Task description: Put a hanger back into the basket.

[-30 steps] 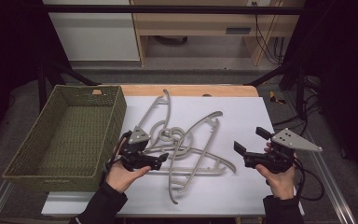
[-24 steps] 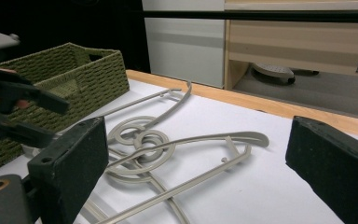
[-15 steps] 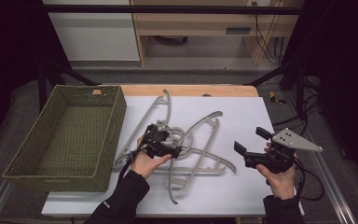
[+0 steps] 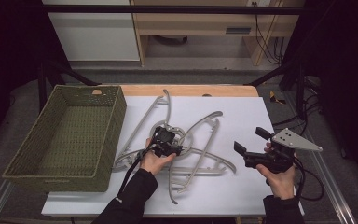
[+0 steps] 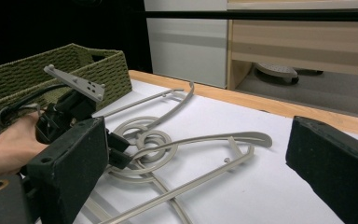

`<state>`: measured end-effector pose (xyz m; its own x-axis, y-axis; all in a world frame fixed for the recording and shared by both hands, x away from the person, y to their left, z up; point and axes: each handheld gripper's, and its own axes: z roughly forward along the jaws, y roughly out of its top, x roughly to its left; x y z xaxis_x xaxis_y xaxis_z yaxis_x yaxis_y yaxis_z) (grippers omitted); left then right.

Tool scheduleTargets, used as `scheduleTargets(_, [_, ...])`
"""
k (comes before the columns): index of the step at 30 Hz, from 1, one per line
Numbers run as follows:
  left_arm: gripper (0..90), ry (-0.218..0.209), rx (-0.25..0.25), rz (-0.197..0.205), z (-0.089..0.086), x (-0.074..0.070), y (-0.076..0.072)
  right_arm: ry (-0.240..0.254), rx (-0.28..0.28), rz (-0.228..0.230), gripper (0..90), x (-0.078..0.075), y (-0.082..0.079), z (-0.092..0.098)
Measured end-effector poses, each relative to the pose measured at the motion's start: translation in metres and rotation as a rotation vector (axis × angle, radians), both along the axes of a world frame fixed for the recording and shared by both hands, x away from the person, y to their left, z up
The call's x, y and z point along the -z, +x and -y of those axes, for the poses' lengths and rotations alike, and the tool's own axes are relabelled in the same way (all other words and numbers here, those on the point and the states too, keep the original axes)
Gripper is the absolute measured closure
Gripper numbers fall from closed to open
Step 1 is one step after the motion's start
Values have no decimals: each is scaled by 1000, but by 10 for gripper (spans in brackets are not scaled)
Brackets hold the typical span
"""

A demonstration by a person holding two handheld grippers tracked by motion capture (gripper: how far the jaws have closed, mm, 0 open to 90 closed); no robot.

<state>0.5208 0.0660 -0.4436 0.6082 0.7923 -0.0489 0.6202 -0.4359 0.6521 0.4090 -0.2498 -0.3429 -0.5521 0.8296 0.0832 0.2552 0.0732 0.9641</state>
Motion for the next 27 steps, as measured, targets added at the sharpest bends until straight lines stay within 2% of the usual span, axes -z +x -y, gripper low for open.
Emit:
scheduleTargets(4, [624, -18, -8, -10, 3, 1, -1, -1, 0, -1, 57, 0, 1, 0])
scheduleTargets(6, [639, -11, -15, -23, 4, 1, -1, -1, -1, -1, 57, 0, 0, 0])
scheduleTargets(7, [639, -4, -14, -31, 5, 2, -1, -1, -1, -1, 57, 0, 0, 0])
scheduleTargets(8, [631, 19, -7, -58, 6, 5, 0, 1, -1, 0, 57, 0, 0, -1])
scheduleTargets(9, [623, 8, -5, -67, 7, 7, 0, -2, -3, -1, 57, 0, 0, -1])
scheduleTargets(12, [641, 5, -11, -65, 8, 8, -1, -1, -3, 0, 57, 0, 0, 0])
scheduleTargets(13, [664, 6, -4, -82, 9, 8, 0, -1, -2, 1, 57, 0, 0, 0])
scheduleTargets(15, [697, 4, -3, -91, 10, 7, 0, 1, -1, -2, 57, 0, 0, 0])
scheduleTargets(18, [702, 16, -15, -91, 12, 8, 0, 2, -1, -2, 57, 0, 0, -1])
scheduleTargets(20, [730, 15, -17, -120, 11, 8, 3, -3, 0, -2, 57, 0, 0, -1])
scheduleTargets(27, [816, 28, 15, -141, 2, 6, 5, -1, -1, -7, 56, 0, 0, -1])
